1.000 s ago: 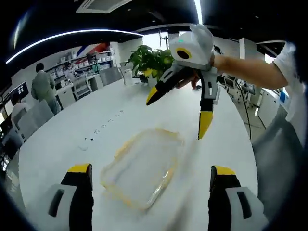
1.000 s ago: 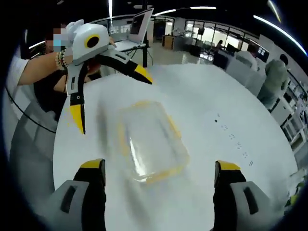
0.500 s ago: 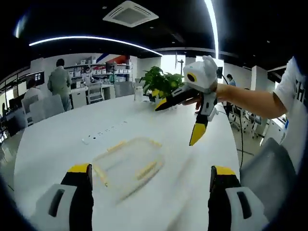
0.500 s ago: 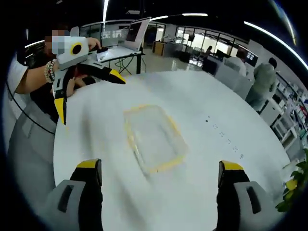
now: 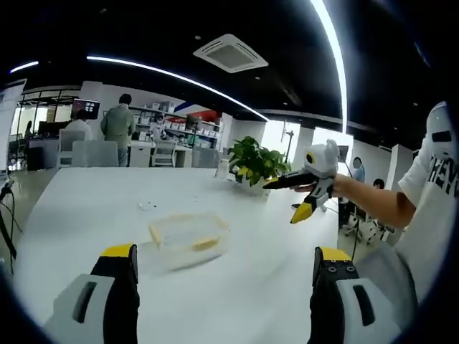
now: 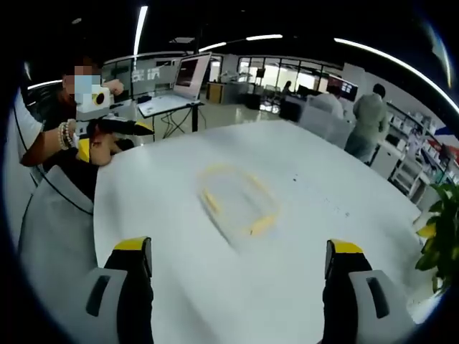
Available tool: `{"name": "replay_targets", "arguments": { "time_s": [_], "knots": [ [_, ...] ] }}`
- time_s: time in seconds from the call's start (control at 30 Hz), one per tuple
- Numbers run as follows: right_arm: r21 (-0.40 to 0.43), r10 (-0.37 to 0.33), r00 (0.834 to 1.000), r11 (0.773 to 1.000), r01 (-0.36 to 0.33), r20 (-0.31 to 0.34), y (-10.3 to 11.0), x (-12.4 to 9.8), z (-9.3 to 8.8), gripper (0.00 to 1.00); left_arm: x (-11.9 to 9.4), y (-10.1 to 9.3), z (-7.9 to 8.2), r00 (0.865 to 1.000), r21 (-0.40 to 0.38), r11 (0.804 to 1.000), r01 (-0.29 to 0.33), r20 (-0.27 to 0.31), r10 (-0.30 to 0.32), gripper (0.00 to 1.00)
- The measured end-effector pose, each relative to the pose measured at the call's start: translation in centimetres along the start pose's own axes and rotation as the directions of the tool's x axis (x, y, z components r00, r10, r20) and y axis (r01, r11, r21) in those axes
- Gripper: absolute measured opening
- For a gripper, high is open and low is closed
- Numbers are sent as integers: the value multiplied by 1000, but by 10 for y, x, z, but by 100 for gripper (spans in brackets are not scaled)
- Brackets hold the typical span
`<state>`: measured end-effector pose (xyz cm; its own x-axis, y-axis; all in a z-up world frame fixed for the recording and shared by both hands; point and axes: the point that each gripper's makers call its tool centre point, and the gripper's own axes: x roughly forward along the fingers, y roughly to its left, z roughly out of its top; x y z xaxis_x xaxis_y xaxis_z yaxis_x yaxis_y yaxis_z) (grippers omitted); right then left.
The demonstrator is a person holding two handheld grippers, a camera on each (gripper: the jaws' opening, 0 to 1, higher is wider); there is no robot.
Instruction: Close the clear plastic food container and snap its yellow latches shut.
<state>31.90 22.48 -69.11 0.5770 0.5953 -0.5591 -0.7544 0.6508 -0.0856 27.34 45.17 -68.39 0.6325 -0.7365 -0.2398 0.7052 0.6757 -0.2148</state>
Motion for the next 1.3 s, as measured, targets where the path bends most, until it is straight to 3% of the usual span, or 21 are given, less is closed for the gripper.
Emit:
{"name": "replay_targets", "arguments": {
  "time_s": [0.07, 0.17, 0.27, 0.43, 0.5, 0.6, 0.73, 1.03, 1.2, 1.3],
  "knots": [
    [8, -5, 1000, 1000, 5, 1, 4, -5, -8, 99, -9, -2, -11, 1000, -2, 1000, -18, -13, 18, 99],
    [10, -20, 999, 1000, 20, -50, 9, -9, -31, 98, -20, -7, -18, 1000, -41, 999, -24, 13, 25, 99],
    [21, -31, 998, 999, 32, -48, 14, -16, -40, 98, -28, -12, -28, 999, -52, 998, -37, 5, 37, 99],
    [34, -55, 998, 998, 56, -32, 25, -29, -48, 98, -40, -22, -44, 998, -31, 997, -65, -23, 64, 99],
    [40, -69, 998, 997, 69, -14, 28, -35, -49, 98, -46, -30, -45, 998, -59, 997, -58, 0, 59, 99],
    [76, -74, 995, 995, 69, 68, 38, -45, -44, 99, -52, -34, -44, 997, -51, 996, -72, -9, 72, 99],
    [98, -108, 989, 990, 98, 104, 44, -58, -47, 98, -62, -36, -44, 996, -65, 994, -83, 16, 84, 98],
    [131, -131, 989, 984, 121, 74, 68, -69, -76, 97, -81, -41, -62, 995, -83, 992, -100, -7, 99, 96],
    [207, -143, 985, 971, 121, 95, 72, -72, -83, 95, -87, -52, -71, 996, -137, 987, -85, -2, 86, 95],
    [217, -144, 986, 969, 122, 86, 75, -71, -87, 94, -88, -52, -77, 995, -117, 988, -99, -16, 97, 95]
  ]
}}
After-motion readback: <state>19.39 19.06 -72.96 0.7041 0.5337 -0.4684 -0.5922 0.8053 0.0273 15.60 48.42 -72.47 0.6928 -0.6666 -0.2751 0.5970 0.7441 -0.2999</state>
